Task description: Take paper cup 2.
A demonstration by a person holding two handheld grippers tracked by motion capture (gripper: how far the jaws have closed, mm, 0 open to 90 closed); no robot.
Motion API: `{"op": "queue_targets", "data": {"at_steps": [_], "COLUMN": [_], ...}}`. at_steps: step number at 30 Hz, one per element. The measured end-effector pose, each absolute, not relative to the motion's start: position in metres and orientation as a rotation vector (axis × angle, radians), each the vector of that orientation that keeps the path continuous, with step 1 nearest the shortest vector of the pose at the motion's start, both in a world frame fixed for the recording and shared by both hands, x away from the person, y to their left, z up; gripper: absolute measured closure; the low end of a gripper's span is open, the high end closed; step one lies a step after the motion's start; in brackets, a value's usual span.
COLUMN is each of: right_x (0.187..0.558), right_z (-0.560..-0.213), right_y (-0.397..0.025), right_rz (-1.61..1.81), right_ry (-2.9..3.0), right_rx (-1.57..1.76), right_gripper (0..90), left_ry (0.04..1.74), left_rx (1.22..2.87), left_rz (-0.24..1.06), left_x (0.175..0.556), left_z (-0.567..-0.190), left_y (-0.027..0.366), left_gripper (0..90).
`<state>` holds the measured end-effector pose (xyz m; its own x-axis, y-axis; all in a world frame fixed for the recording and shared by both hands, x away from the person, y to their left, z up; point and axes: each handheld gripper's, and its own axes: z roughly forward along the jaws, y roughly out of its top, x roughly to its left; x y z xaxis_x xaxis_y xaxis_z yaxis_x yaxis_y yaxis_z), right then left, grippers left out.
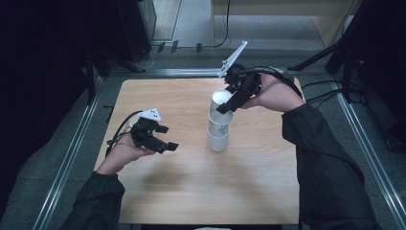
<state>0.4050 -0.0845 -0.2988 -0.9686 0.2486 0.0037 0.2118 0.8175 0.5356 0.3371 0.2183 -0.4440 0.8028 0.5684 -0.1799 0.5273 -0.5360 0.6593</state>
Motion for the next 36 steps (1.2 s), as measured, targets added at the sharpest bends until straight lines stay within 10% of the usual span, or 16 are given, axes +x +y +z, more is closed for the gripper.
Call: {"op": "queue_targets", "data": {"at_steps": [19, 36], "right_x": [0.367, 0.335], "right_z": [-0.257, -0.301], "right_y": [-0.107, -0.118], "right_rz": [0.980, 1.004], "right_ry": [2.938, 2.971], "right_rx": [0.319, 0.280], "right_gripper": [34.4, 34.5], "left_ry": [0.790, 0.764], "left_rx": [2.237, 2.238], "left_rz": [0.059, 0.042], "left_x": [0.335, 0.333], "left_z": [-0.442, -0.445], "left_y": [0.217, 0.207], "left_gripper": [13.9, 13.9]}}
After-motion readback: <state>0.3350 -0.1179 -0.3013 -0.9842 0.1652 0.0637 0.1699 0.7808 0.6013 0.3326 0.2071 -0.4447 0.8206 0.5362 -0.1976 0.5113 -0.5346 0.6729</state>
